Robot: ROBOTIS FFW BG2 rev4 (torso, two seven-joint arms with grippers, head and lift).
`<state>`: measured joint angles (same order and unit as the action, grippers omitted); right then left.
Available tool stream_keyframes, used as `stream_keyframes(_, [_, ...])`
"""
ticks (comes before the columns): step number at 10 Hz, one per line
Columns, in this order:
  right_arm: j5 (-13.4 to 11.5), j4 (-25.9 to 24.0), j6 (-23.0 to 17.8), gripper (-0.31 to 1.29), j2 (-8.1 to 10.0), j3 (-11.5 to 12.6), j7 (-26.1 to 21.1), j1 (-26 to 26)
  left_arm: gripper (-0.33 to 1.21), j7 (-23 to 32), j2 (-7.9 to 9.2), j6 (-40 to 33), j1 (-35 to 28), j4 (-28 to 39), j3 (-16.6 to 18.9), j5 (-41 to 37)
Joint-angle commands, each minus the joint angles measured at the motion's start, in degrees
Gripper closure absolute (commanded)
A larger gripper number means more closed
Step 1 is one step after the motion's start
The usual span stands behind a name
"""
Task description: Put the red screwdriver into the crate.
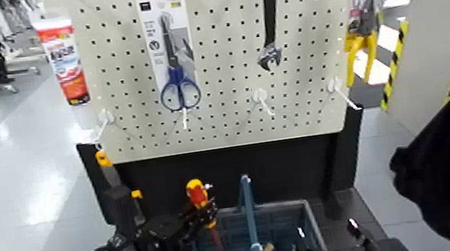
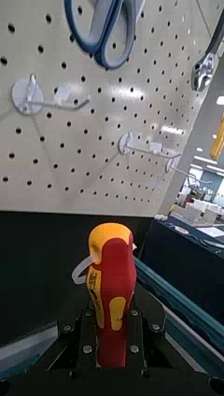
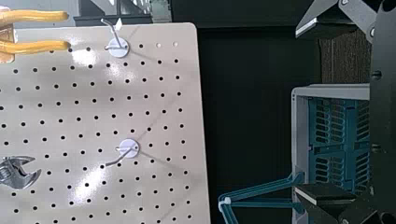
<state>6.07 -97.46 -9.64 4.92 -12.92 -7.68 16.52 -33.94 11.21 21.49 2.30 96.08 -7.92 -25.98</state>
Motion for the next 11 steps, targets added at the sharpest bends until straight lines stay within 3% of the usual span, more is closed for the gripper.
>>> stream_keyframes(1, [0.26, 0.16, -0.03, 0.14, 0.00, -0.09, 0.03, 0.00, 1.20, -0.34, -0.93, -3.21, 1.39, -7.40, -1.40, -0.83])
stream_keyframes(6, [0.61, 0.34, -0.03, 0.14, -0.09, -0.09, 0.12, 0.00, 1.19, -1.22, -1.37, -2.15, 4.02, -13.90, -4.03, -5.84])
stream_keyframes(7, [0.61, 0.25, -0.03, 0.14, -0.18, -0.09, 0.12, 0.00, 1.12, -1.13, -1.28, -1.98, 4.02, -13.99, -4.03, -6.80])
stream_keyframes(11, [0.88, 0.34, -0.12, 0.14, -0.09, 0.00, 0.12, 0.00, 0.11, -1.13, -1.19, -3.12, 3.76, -12.58, -4.30, -8.56])
